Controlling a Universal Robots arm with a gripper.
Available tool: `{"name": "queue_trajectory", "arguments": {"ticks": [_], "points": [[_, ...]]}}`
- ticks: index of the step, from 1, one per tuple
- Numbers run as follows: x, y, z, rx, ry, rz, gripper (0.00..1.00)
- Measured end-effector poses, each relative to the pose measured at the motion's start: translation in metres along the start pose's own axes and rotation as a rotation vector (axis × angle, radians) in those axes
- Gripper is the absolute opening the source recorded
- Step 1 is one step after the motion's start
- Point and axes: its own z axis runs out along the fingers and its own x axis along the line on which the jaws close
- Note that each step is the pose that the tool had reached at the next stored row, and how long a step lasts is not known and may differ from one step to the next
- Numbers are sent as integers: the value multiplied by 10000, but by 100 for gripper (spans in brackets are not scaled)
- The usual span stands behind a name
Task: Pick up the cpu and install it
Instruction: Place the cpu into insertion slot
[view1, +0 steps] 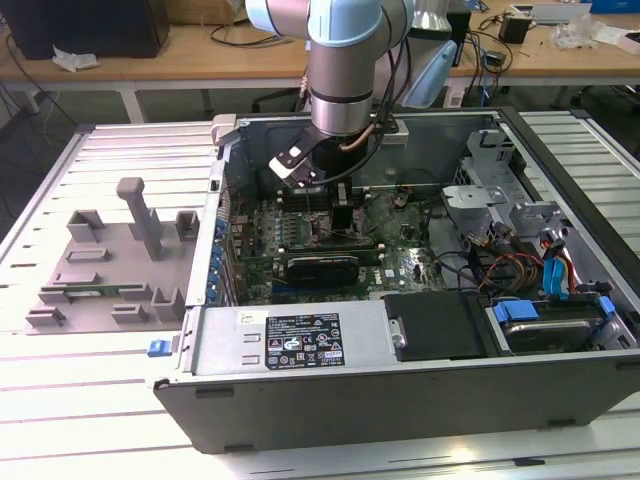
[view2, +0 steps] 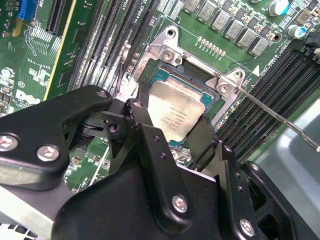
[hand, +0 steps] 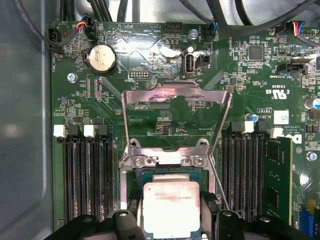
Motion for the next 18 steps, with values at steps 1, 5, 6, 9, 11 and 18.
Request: {"name": "queue_trajectory", "arguments": {"ticks": [1, 5, 6, 9, 11, 18], "points": [[0, 0, 0, 1, -1, 0, 55], [1, -4, 1, -8, 12, 0, 55], [1, -5, 1, -12, 15, 0, 55], [1, -8, 1, -16, 19, 0, 55], [4, -7, 7, -25, 45, 2, 55], [-1, -8, -36, -19, 24, 1, 62]]}}
